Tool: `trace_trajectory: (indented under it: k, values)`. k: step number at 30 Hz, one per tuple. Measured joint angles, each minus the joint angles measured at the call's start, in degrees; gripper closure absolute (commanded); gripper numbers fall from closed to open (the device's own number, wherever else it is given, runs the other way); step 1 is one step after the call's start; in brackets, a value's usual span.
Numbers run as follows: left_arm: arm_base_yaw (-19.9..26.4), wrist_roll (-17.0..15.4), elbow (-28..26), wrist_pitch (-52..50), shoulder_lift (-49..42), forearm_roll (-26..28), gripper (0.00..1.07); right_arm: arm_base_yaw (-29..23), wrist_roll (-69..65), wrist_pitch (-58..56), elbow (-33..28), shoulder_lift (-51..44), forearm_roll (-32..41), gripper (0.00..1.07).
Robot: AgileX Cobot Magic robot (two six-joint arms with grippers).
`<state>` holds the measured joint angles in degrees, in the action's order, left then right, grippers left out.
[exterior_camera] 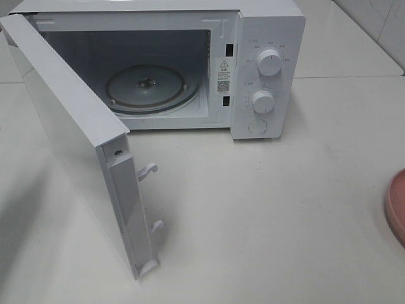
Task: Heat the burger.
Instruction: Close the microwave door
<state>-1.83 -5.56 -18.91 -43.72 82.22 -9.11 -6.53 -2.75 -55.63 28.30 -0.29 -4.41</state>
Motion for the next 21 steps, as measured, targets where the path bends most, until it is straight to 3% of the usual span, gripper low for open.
trace_trajectory:
  k: [3,5,10,21]
  values:
    - [0.00,-0.74,-0.46,0.00,0.63,-1.32,1.07,0.00,0.00,0.00,0.00,0.00,0.00,0.31]
    - [0.00,-4.53,-2.41,0.00,3.27,-7.73,1.07,0.00,0.00,0.11,0.00,0.00,0.00,0.31]
    - [-0.23,-7.33,-3.90,-0.06,4.98,-9.97,1.07,0.00,0.00,0.11,0.00,0.00,0.00,0.31]
    - [-6.25,-8.02,-6.13,-0.06,10.37,-9.00,1.07,0.00,0.00,0.00,0.00,0.00,0.00,0.31]
